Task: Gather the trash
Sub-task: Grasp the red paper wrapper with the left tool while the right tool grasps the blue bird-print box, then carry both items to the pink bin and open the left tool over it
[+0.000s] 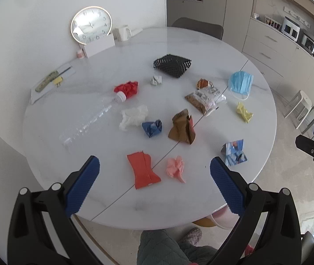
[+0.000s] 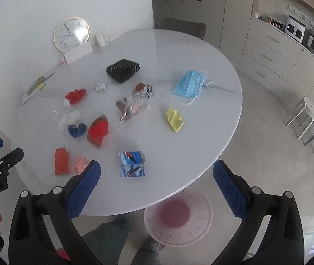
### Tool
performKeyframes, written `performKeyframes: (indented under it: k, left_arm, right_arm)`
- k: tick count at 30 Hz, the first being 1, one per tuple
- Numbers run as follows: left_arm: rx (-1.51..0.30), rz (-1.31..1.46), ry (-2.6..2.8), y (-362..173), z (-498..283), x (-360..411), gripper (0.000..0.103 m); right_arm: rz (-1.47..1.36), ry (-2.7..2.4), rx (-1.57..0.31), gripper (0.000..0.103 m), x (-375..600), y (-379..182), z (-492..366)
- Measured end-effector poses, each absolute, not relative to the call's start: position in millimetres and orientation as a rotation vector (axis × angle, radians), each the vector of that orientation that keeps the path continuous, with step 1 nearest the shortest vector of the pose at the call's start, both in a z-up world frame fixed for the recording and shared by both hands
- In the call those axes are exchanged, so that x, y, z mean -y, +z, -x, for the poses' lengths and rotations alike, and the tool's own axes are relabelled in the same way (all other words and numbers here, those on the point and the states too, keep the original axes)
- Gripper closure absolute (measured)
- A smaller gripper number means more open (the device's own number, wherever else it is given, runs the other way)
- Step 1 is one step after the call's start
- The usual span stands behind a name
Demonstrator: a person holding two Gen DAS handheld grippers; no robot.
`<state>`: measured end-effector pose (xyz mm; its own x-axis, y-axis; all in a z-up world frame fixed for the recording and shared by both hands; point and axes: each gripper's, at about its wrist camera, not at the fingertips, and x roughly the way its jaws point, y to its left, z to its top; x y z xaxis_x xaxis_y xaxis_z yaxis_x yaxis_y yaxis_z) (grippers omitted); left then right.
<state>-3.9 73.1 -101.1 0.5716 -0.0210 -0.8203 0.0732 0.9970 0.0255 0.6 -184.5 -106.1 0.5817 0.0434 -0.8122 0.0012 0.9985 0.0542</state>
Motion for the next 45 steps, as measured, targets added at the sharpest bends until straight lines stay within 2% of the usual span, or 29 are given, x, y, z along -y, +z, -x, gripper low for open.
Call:
performKeyframes:
  k: [4,16,21,25,28,30,31,36,37,39,41,42,43,45]
  left_arm:
    - [-1.037,-0.054,-0.087,-139.4,-6.2,-94.1,0.007]
    - [-1.213,0.047,-0.131,-219.3,-71.5,-130.4,0.007]
    - [-1.283,0.054,-0.096,-251.0,-90.2,-127.3,0.013]
    - [-1.357,0.075,-0.102,-271.6,-94.3,-127.2,0.026]
    - [-1.334,0.031,-0.107,-268.8,-95.4,-121.7,0.035]
    - [-1.326,0.011,-0.126,-265.6,-96.2,-118.8,0.047]
    - [-1.324,0.0,-0.13,-263.5,-96.7,-117.9,0.058]
    - [-1.338,0.026,-0.156,-260.8,-98.7,-123.5,0.066]
    - [-1.335,0.024,-0.155,-259.8,-97.5,-125.3,0.067]
    - [-1.324,0.016,-0.156,-256.2,-97.4,-126.7,0.067]
    - [-1.313,0.017,-0.159,-252.7,-99.0,-128.1,0.068]
    - [-1.305,0.016,-0.159,-249.8,-99.6,-130.0,0.068]
    - [-1.3,0.014,-0.159,-247.0,-99.3,-131.7,0.068]
    - [-1.284,0.003,-0.157,-241.2,-97.8,-131.1,0.068]
  right_arm:
    - [-0.043,0.063,-1.022,0.002,170.3,-141.5,-7.5]
    - [-0.106,-0.014,-1.086,0.002,150.0,-216.3,-42.2]
    - [-0.116,-0.061,-1.109,0.002,148.8,-231.8,-55.3]
    - [-0.145,-0.079,-1.119,0.002,150.3,-237.9,-60.0]
    - [-0.155,-0.085,-1.141,0.002,148.8,-244.5,-62.2]
    - [-0.154,-0.085,-1.147,0.002,146.2,-248.1,-63.7]
    - [-0.152,-0.086,-1.15,0.002,144.9,-249.2,-64.9]
    - [-0.11,-0.083,-1.153,0.002,135.6,-255.0,-77.2]
    - [-0.095,-0.081,-1.156,0.004,133.9,-256.4,-80.1]
    - [-0.055,-0.081,-1.165,0.013,129.5,-260.5,-86.1]
    - [-0.026,-0.082,-1.188,0.036,127.1,-265.8,-90.9]
    - [-0.028,-0.073,-1.195,0.039,127.1,-267.8,-92.3]
    - [-0.046,-0.058,-1.185,0.048,128.3,-266.8,-92.7]
    - [-0.035,-0.058,-1.186,0.052,129.0,-264.4,-93.3]
